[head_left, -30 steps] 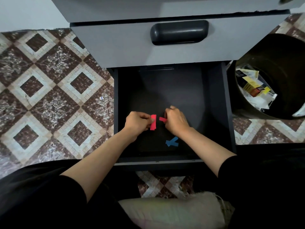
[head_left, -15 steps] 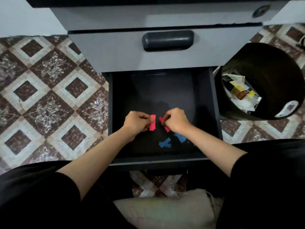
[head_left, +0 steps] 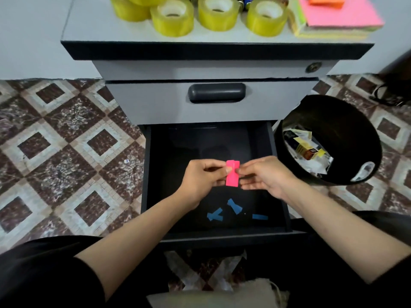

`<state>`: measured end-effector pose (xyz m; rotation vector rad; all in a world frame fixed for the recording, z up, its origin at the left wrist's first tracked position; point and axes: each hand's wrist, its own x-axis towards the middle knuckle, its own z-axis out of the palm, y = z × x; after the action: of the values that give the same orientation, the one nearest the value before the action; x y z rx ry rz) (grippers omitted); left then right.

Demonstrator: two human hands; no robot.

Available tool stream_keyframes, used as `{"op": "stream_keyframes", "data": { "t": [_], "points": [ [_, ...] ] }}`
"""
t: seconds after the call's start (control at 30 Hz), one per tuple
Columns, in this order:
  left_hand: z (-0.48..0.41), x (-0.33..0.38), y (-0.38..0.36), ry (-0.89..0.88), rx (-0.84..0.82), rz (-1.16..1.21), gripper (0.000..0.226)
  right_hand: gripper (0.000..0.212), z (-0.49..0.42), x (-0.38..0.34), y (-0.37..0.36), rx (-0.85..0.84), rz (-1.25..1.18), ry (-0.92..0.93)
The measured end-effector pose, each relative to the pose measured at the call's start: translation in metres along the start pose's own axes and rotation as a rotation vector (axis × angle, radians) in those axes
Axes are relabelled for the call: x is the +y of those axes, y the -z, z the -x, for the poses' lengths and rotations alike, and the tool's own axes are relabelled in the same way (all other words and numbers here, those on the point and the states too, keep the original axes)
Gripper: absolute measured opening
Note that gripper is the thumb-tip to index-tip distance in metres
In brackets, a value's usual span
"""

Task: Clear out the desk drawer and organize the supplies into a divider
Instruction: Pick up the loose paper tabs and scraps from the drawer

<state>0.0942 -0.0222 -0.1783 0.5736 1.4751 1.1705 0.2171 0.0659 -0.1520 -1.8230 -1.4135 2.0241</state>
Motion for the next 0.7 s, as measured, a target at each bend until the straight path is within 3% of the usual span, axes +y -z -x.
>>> {"op": "stream_keyframes", "data": {
  "t": [0.3, 0.7],
  "points": [
    [-0.011, 0.002, 0.007, 0.024, 0.089, -0.058, 0.013, 0.01, -0.012, -0.011, -0.014, -0.065, -0.075, 0.006],
    [-0.015, 0.006, 0.011, 0.031, 0.194, 0.049, 0.006, 0.012, -0.012, -0.018, -0.01, -0.209, -0.137, 0.039]
  ]
}}
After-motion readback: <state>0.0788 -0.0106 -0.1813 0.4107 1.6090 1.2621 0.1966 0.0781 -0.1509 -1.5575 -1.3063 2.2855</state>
